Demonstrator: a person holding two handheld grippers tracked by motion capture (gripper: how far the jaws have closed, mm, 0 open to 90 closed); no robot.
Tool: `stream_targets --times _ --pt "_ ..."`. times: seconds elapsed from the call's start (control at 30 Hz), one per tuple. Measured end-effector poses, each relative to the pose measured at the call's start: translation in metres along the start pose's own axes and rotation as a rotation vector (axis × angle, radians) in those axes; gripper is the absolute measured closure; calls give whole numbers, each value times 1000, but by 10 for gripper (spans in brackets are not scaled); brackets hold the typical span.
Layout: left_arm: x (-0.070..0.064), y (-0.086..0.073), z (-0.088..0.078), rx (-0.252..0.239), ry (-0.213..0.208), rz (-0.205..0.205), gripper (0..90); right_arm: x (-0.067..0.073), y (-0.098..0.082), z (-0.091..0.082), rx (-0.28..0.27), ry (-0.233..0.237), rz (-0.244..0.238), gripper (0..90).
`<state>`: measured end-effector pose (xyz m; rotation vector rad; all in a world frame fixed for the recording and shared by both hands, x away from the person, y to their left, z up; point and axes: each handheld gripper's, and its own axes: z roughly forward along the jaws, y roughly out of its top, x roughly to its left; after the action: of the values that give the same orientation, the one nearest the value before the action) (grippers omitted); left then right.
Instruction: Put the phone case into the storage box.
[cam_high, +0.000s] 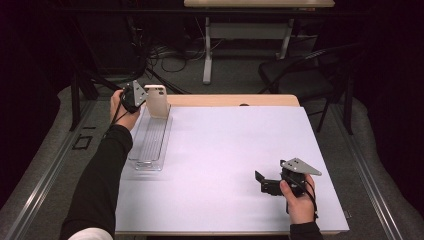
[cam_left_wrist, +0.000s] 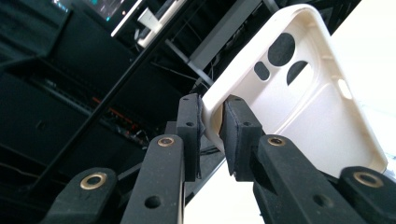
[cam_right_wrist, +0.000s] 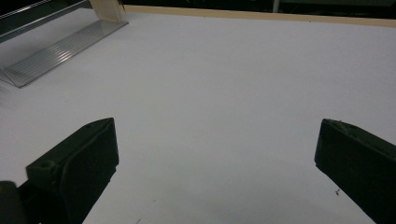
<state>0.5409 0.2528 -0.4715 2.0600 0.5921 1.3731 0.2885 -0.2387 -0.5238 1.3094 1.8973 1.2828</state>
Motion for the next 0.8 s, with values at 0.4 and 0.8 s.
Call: stream_targets --times 0.4,0.8 --pt "0 1 2 -5 -9 -22 767 -2 -1 0 4 8 26 0" --pt "1 0 2 5 -11 -32 750 -2 -2 1 3 8 22 0"
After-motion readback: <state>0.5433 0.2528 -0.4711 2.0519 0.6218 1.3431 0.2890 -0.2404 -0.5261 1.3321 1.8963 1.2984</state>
